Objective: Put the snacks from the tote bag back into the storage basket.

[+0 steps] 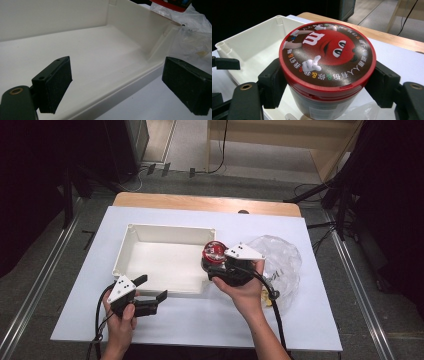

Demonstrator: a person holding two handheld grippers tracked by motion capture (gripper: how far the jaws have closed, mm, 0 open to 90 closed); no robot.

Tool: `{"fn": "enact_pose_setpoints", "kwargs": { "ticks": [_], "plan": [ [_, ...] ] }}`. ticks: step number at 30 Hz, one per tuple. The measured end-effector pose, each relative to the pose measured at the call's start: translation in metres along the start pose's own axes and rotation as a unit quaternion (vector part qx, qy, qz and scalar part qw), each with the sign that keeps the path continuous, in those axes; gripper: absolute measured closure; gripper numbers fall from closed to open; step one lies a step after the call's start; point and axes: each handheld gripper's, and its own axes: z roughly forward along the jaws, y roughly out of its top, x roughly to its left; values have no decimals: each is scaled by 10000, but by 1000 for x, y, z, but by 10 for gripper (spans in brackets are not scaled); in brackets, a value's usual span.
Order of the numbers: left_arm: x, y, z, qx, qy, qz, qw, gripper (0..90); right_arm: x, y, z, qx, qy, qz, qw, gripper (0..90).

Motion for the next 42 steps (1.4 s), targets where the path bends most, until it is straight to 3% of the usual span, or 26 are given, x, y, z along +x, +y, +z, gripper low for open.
{"fn": "enact_pose_setpoints", "kwargs": {
  "ticks": [20,42],
  "plan": [
    [2,0,-1,-18,26,-12,10000,96,12,0,13,92,176,-60,9998,256],
    [3,-1,1,-3,18,-42,10000,96,15,-3,22,212,287,-143,9993,257]
  ]
}}
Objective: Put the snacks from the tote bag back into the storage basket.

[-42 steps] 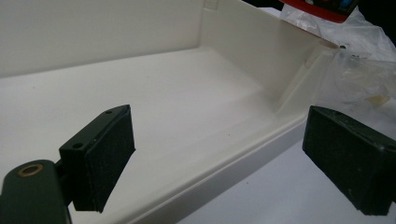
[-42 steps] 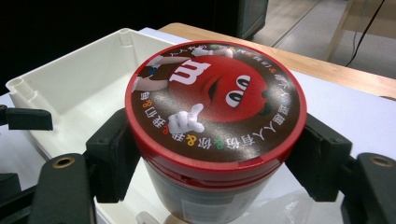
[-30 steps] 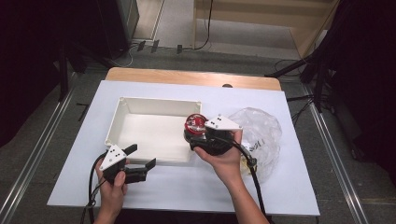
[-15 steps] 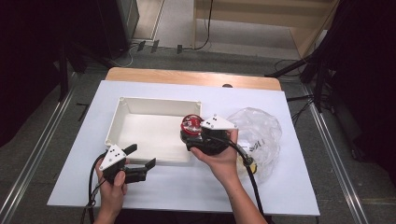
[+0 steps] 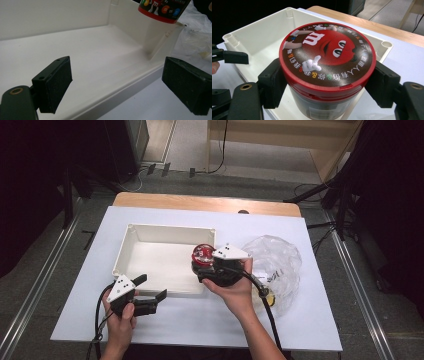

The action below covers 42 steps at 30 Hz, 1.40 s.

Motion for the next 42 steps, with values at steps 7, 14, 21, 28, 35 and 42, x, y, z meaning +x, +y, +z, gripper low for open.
{"fn": "enact_pose_setpoints", "kwargs": {
  "ticks": [7,14,21,28,35,42],
  "plan": [
    [0,0,0,6,-1,-1,10000,96,1,-1,2,27,18,-33,10000,256],
    [0,0,0,15,0,19,10000,96,2,-4,4,72,32,-59,10000,256],
    [1,0,0,12,-5,16,10000,96,2,-6,6,97,37,-58,9999,256],
    [1,0,-1,-2,-3,11,10000,96,2,-9,8,145,48,-63,9999,256],
    [1,0,0,7,0,7,10000,96,2,-12,10,175,44,-63,9998,256],
    [1,0,0,4,-3,9,10000,97,2,-14,11,228,49,-87,9997,256]
  ]
}}
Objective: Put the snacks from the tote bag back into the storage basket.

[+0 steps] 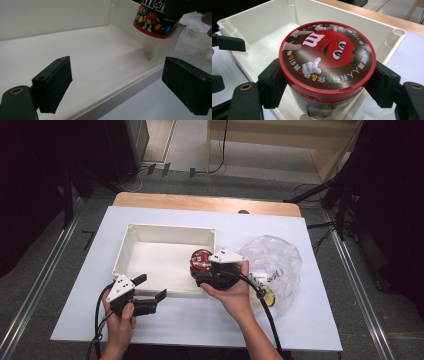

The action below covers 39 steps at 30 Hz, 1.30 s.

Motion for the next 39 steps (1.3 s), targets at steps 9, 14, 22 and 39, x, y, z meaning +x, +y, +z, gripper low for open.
{"fn": "enact_pose_setpoints", "kwargs": {
  "ticks": [9,14,22,39],
  "plan": [
    [0,0,0,3,6,-3,10000,97,0,-2,2,49,-18,-44,10000,256],
    [0,0,0,-9,21,-16,10000,96,0,-4,3,82,-75,-100,9999,256],
    [0,0,0,3,26,-22,10000,96,-2,-5,5,147,-79,-130,9998,256],
    [1,0,0,5,21,-20,10000,96,-2,-7,8,221,-85,-247,9994,256]
  ]
}}
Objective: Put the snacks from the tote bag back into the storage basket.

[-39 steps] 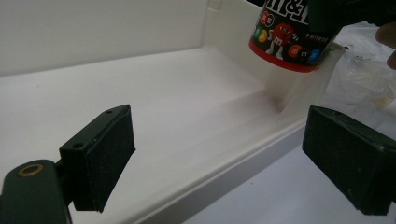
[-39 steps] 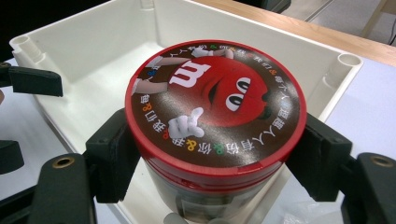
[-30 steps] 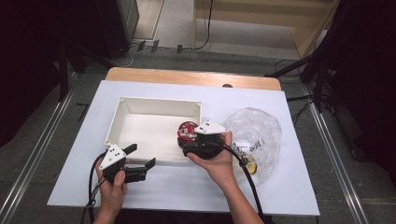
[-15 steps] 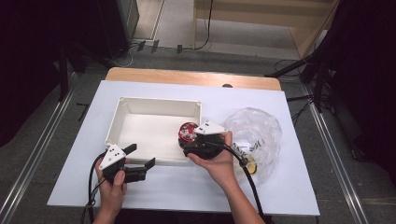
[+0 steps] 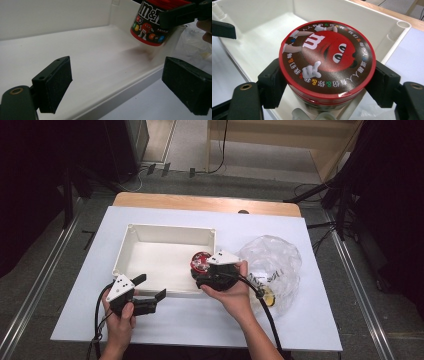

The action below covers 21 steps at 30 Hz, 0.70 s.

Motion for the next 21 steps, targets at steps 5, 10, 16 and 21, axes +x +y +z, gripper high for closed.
{"fn": "enact_pose_setpoints", "kwargs": {
  "ticks": [5,10,16,21],
  "plan": [
    [0,0,0,3,-3,6,10000,96,1,-1,1,-1,47,-70,10000,256],
    [0,0,0,-2,-2,2,10000,96,3,-2,4,29,83,-101,9999,256],
    [0,0,0,2,-7,6,10000,96,2,-2,8,92,136,-137,9998,256],
    [-1,0,0,7,-12,14,10000,96,2,-2,10,109,174,-161,9997,256]
  ]
}}
